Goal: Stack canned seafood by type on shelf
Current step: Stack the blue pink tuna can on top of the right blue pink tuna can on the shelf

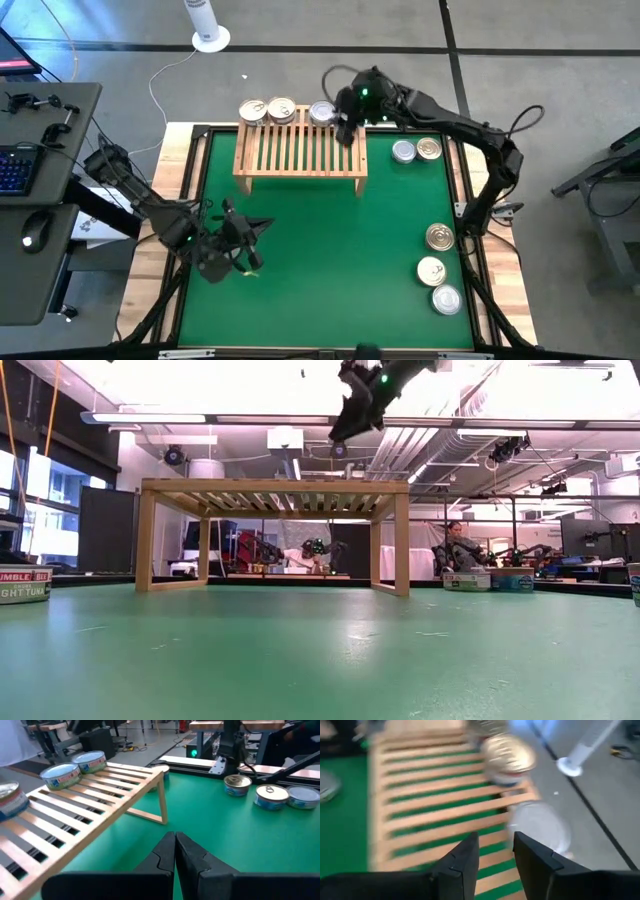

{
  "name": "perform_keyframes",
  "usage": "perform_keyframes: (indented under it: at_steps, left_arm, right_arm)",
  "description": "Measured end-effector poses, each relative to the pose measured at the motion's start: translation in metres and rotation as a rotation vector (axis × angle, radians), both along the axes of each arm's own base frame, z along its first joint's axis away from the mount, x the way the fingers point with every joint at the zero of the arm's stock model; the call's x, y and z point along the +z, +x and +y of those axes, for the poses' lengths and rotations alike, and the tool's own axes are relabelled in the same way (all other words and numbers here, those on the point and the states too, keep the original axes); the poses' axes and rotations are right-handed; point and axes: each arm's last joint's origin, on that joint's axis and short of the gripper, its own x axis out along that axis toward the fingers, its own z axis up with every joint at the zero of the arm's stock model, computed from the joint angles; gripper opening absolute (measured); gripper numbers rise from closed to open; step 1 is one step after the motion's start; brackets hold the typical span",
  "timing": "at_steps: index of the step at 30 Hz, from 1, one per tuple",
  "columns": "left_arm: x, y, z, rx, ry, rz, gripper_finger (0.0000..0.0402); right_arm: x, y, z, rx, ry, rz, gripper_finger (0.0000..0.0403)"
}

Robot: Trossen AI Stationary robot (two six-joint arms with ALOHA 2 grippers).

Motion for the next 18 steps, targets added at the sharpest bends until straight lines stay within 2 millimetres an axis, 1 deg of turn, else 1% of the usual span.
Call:
perform_keyframes:
  at_steps: [2, 3, 6, 8, 12, 15, 18]
  left_arm:
    - [-0.002, -0.006, -0.005, -0.009, -0.014, -0.004, 0.0000]
    - [-0.003, -0.009, -0.008, -0.017, -0.027, -0.006, 0.0000]
    - [-0.006, -0.020, -0.016, -0.048, -0.062, -0.007, 0.0000]
    - [-0.008, -0.028, -0.021, -0.070, -0.090, -0.005, 0.0000]
    - [-0.013, -0.039, -0.027, -0.111, -0.178, 0.040, 0.0000]
    - [-0.018, -0.043, -0.026, -0.115, -0.243, 0.101, 0.0000]
    - [-0.024, -0.041, -0.026, -0.088, -0.238, 0.125, 0.0000]
  right_arm:
    - [-0.003, 0.003, 0.021, 0.058, 0.002, 0.021, 0.0112]
    - [-0.009, 0.003, 0.033, 0.087, 0.005, 0.032, 0.0108]
    - [-0.034, -0.005, 0.066, 0.153, 0.004, 0.050, 0.0096]
    - [-0.056, -0.017, 0.090, 0.161, 0.024, 0.043, 0.0086]
    - [-0.089, -0.045, 0.144, 0.234, 0.071, -0.090, 0.0074]
    - [-0.104, -0.068, 0.184, 0.262, 0.076, -0.141, 0.0069]
    - [-0.108, -0.092, 0.220, 0.270, 0.027, -0.126, 0.0067]
